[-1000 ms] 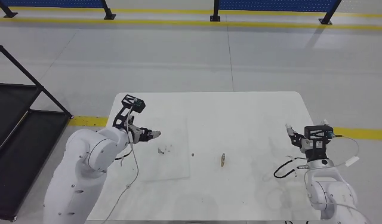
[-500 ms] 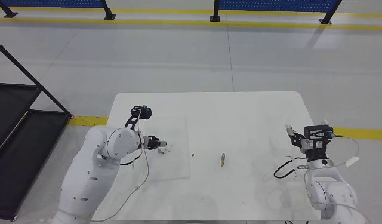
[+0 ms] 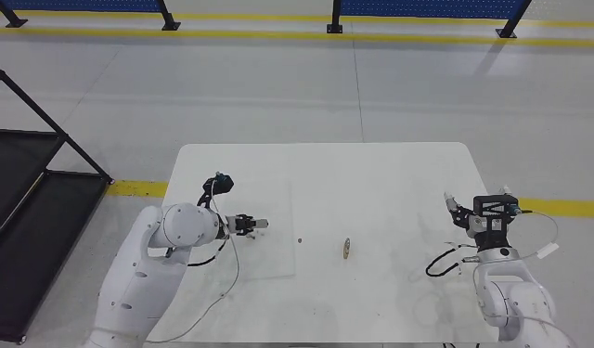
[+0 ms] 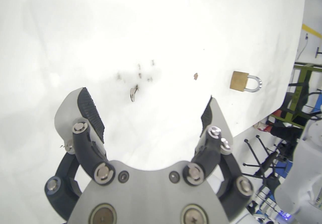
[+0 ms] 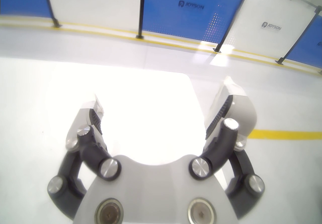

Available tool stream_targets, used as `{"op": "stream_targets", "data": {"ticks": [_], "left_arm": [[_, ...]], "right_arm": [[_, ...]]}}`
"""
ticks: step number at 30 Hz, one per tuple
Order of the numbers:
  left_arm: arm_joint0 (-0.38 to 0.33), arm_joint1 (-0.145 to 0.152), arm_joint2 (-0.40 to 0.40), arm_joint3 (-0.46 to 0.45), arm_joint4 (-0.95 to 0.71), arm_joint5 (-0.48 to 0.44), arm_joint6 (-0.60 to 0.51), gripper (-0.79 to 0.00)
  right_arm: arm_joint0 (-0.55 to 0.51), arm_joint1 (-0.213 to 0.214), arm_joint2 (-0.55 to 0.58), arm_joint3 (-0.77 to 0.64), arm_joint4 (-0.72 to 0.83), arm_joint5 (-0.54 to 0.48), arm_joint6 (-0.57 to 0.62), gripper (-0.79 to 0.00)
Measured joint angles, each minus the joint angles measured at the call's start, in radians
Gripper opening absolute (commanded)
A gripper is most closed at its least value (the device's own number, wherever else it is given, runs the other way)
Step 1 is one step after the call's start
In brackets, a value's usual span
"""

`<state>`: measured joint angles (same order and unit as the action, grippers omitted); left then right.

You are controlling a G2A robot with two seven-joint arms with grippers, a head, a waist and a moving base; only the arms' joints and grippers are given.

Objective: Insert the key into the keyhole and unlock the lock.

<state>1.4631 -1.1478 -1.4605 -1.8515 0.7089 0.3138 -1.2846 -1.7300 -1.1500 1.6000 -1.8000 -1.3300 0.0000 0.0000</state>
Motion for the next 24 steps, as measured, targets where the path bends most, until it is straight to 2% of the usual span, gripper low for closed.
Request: {"op": "stream_targets", "data": {"ticks": [3,7,10,14,16,24], "left_arm": [[0.01,0.002,0.001,0.003,-0.01,-0.004,0.013,0.0],[0.028,0.005,0.001,-0.007,-0.014,0.001,0.03,-0.145],[0.043,0.007,0.001,-0.017,-0.014,0.005,0.039,-0.194],[0.056,0.009,0.003,-0.02,-0.021,0.011,0.051,-0.305],[0.06,0.01,0.005,-0.015,-0.022,0.013,0.058,-0.4],[0.052,0.014,0.023,0.014,-0.016,0.021,0.07,-0.489]], "right_arm": [[0.0,0.0,0.0,0.0,0.0,0.0,0.0,0.0],[0.0,0.0,0.0,0.0,0.0,0.0,0.0,0.0],[0.0,0.0,0.0,0.0,0.0,0.0,0.0,0.0],[0.0,0.0,0.0,0.0,0.0,0.0,0.0,0.0],[0.0,0.0,0.0,0.0,0.0,0.0,0.0,0.0],[0.0,0.0,0.0,0.0,0.0,0.0,0.0,0.0]]}}
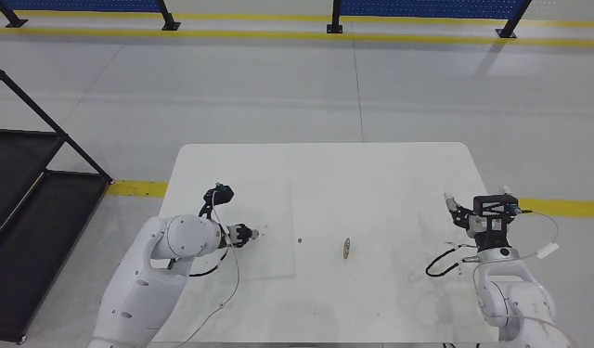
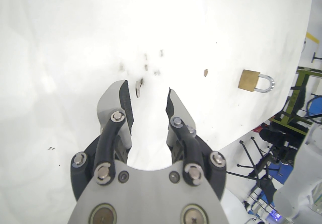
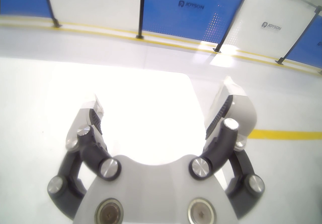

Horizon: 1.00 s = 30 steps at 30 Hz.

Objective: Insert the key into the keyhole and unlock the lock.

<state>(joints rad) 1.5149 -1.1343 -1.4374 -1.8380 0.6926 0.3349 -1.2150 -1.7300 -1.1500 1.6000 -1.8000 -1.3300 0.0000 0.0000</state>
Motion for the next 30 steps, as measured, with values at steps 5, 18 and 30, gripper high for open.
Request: {"op": "stream_targets", "data": {"ticks": [5,18,30], "left_arm": [[-0.012,0.002,0.012,0.022,0.001,0.004,0.004,-0.542],[-0.028,0.009,0.028,0.044,0.004,0.013,0.006,-0.683],[-0.04,0.014,0.04,0.064,-0.004,0.016,0.013,-0.69]], "right_arm": [[0.0,0.0,0.0,0.0,0.0,0.0,0.0,0.0],[0.0,0.0,0.0,0.0,0.0,0.0,0.0,0.0],[0.0,0.0,0.0,0.0,0.0,0.0,0.0,0.0]]}}
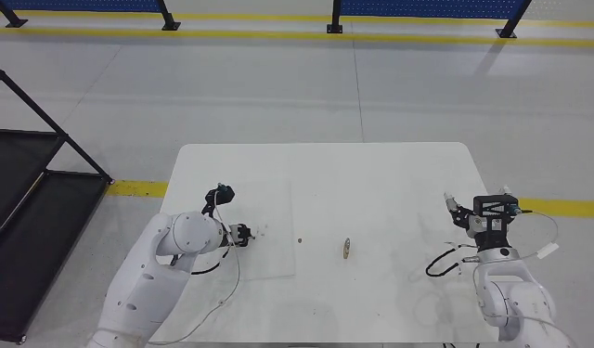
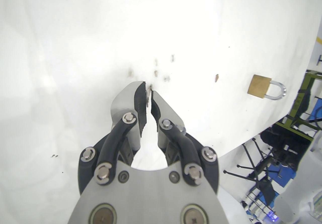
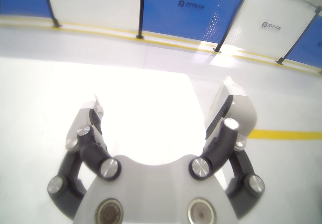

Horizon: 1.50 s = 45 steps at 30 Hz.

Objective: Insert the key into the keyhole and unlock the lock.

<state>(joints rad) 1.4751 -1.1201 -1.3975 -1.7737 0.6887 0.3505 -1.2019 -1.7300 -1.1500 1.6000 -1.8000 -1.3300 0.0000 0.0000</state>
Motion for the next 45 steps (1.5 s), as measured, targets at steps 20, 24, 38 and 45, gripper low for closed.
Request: {"op": "stream_targets", "data": {"ticks": [20,24,38,45], "left_arm": [[0.046,0.022,-0.028,-0.109,0.049,-0.025,-0.016,-0.785],[0.077,0.026,-0.06,-0.176,0.023,-0.069,0.019,-0.785],[0.192,0.031,-0.286,-0.08,-0.587,-0.499,0.13,-0.785],[0.137,0.041,-0.338,0.153,-0.938,-0.748,-0.022,-0.785]], "right_arm": [[0.0,0.0,0.0,0.0,0.0,0.0,0.0,0.0],[0.0,0.0,0.0,0.0,0.0,0.0,0.0,0.0],[0.0,0.0,0.0,0.0,0.0,0.0,0.0,0.0],[0.0,0.0,0.0,0.0,0.0,0.0,0.0,0.0]]}}
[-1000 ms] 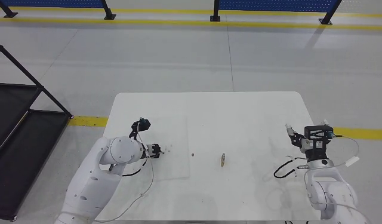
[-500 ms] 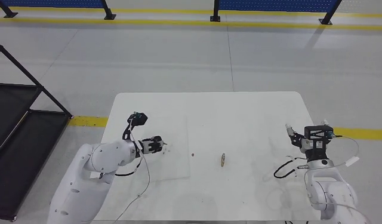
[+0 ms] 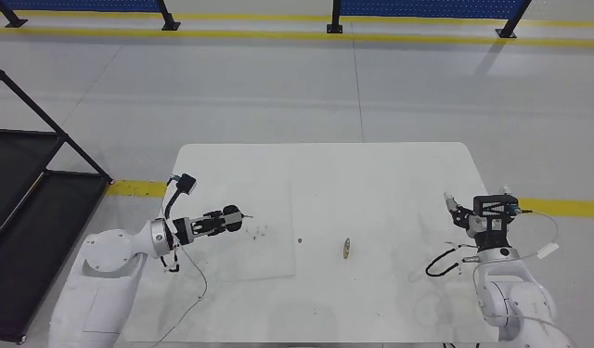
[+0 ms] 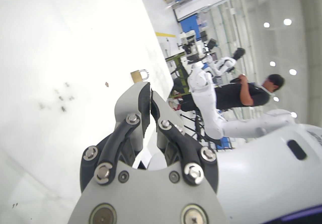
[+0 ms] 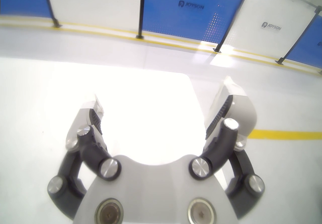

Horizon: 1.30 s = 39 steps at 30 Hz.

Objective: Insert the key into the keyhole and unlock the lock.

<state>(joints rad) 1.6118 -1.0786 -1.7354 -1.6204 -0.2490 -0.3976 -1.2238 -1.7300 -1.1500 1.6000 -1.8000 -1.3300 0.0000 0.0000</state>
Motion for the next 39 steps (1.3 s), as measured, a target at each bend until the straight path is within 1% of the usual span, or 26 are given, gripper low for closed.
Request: {"op": "stream_targets", "data": {"ticks": [2,4,7,11,15,27,29,32,35,39], "left_arm": [[-0.024,0.004,-0.006,0.066,-0.11,-0.047,-0.075,-0.785],[-0.047,0.008,-0.01,0.117,-0.207,-0.066,-0.139,-0.785],[-0.065,0.018,-0.012,0.149,-0.294,-0.031,-0.17,-0.785],[-0.083,0.03,-0.009,0.186,-0.361,-0.004,-0.195,-0.785],[-0.095,0.04,0.003,0.2,-0.396,0.022,-0.221,-0.785],[-0.095,0.04,0.003,0.2,-0.397,0.022,-0.221,-0.785],[-0.095,0.04,0.003,0.2,-0.397,0.022,-0.221,-0.785],[-0.095,0.04,0.003,0.2,-0.397,0.022,-0.221,-0.785],[-0.095,0.04,0.003,0.2,-0.397,0.022,-0.221,-0.785],[-0.095,0.04,0.003,0.2,-0.397,0.022,-0.221,-0.785]], "right_arm": [[0.0,0.0,0.0,0.0,0.0,0.0,0.0,0.0],[0.0,0.0,0.0,0.0,0.0,0.0,0.0,0.0],[0.0,0.0,0.0,0.0,0.0,0.0,0.0,0.0],[0.0,0.0,0.0,0.0,0.0,0.0,0.0,0.0],[0.0,0.0,0.0,0.0,0.0,0.0,0.0,0.0],[0.0,0.0,-0.001,0.0,0.001,-0.002,0.002,0.0],[0.004,0.0,-0.024,-0.007,-0.008,-0.039,0.031,0.0],[0.006,0.001,-0.083,-0.04,-0.085,-0.102,0.104,0.0],[0.003,-0.001,-0.148,-0.081,-0.147,-0.133,0.173,0.0],[-0.001,-0.006,-0.224,-0.131,-0.193,-0.146,0.28,0.0]]}}
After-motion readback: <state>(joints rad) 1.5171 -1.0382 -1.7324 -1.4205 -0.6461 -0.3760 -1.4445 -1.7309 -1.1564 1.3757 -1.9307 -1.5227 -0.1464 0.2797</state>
